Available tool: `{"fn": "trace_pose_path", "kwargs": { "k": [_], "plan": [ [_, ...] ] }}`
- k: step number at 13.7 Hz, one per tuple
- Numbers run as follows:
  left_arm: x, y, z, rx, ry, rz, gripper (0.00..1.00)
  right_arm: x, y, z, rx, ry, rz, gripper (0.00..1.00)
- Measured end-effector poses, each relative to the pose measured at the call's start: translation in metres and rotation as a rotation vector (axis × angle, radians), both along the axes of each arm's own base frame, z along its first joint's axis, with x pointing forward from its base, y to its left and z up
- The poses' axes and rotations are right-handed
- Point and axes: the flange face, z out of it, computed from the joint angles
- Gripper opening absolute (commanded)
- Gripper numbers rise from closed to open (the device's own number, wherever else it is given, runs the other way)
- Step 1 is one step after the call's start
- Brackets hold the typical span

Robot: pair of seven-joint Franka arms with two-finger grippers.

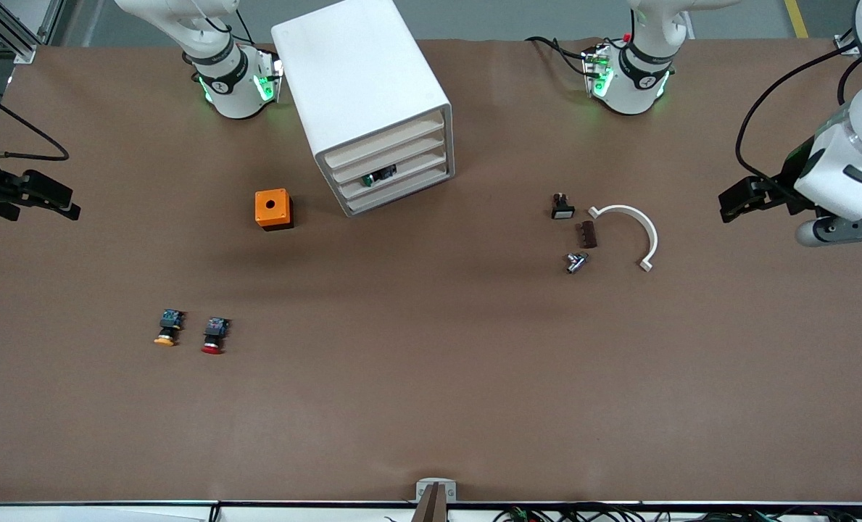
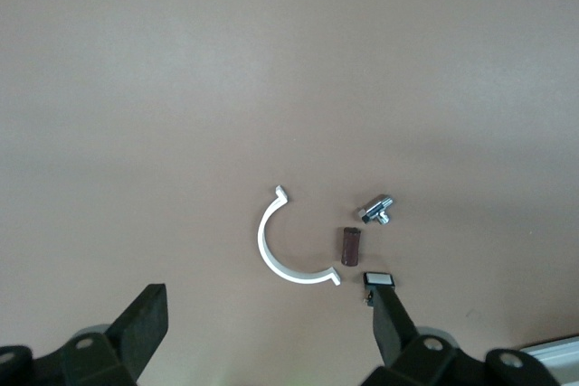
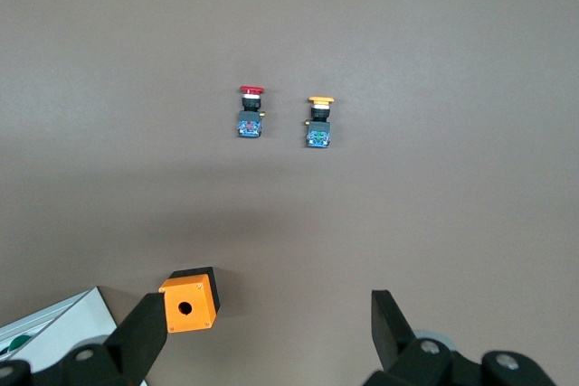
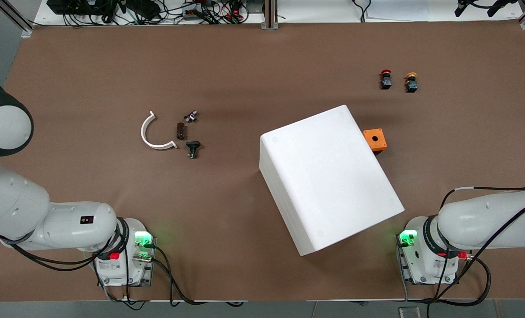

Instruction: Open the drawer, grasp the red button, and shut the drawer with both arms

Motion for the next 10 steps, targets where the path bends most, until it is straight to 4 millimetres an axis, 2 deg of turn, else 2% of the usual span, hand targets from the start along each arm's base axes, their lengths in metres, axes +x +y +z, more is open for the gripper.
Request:
{"fn": "trace_pose_path", "kwargs": {
  "k": [4, 10],
  "plan": [
    [-0.006, 0.021, 0.009, 0.001, 0.005, -0.024, 1.00, 0.001, 0.002, 0.001, -0.001, -0.012, 0.003, 1.00],
    [-0.014, 0.015, 0.014, -0.011, 0.009, -0.036, 1.00, 0.001, 0.002, 0.002, -0.001, -0.015, 0.004, 1.00]
  ]
}}
